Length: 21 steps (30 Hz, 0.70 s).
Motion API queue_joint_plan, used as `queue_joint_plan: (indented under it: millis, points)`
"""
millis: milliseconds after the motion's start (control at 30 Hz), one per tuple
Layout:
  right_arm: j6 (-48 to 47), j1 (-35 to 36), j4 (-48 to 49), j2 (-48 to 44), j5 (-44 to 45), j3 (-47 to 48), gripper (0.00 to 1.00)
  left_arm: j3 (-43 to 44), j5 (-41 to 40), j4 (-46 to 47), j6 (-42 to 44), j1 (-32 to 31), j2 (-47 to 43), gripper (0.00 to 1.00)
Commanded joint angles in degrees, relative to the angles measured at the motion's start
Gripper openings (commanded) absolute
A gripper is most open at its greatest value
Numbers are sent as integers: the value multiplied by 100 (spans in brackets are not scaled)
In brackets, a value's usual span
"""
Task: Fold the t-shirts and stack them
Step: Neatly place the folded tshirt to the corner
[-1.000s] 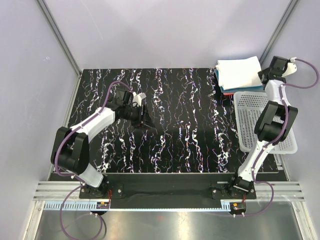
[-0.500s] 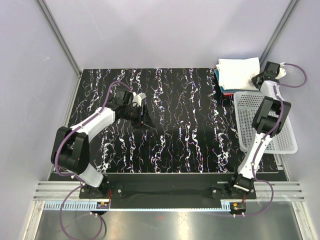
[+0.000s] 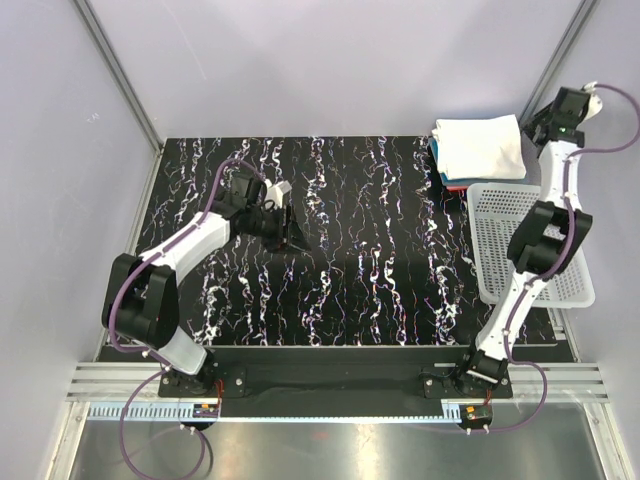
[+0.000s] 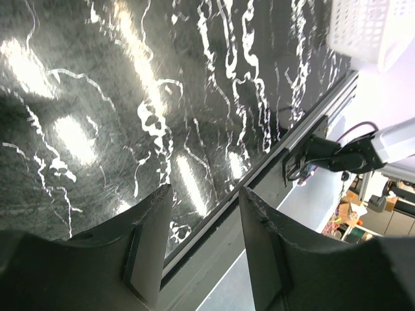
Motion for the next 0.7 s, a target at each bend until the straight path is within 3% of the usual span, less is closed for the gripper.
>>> queue_joint_plan:
  millis: [0, 33, 67, 133, 233, 367, 433, 467, 500, 667]
  points:
    - [66, -30, -871, -1427, -805, -34, 47, 601, -53, 449, -172, 24, -503, 51]
    - [102, -12, -925, -1699, -1356, -306, 50, 769, -71, 450, -155, 24, -592, 51]
    - [76, 66, -1004, -1971, -1622, -874, 62, 944, -63, 450, -137, 24, -654, 51]
    - [-107, 224, -1372, -2754, -1835, -1317, 99, 1472, -159, 450, -93, 24, -865, 52]
    - [-232, 620, -1935, -3799, -1940, -2265, 100, 2016, -282, 511, -41, 24, -1146, 52]
    - [190, 901, -1315, -5109, -3116, -4056, 100, 1896, -651, 1186, -154, 24, -1830, 58]
    - [243, 1077, -1241, -5725, -3523, -4516, 100, 1615, -905, 1424, -164, 24, -2288, 63]
    - [217, 1130, -1303, -6118, -3523, -4623, 100, 1510, -1002, 1434, -137, 32, -2428, 90]
    - [278, 1156, -1364, -6288, -3445, -4746, 100, 1369, -1246, 1434, -102, 33, -2673, 99]
    - [-37, 1157, -1961, -7272, -3058, -5248, 100, 1201, -1758, 653, 74, 68, -3185, 99]
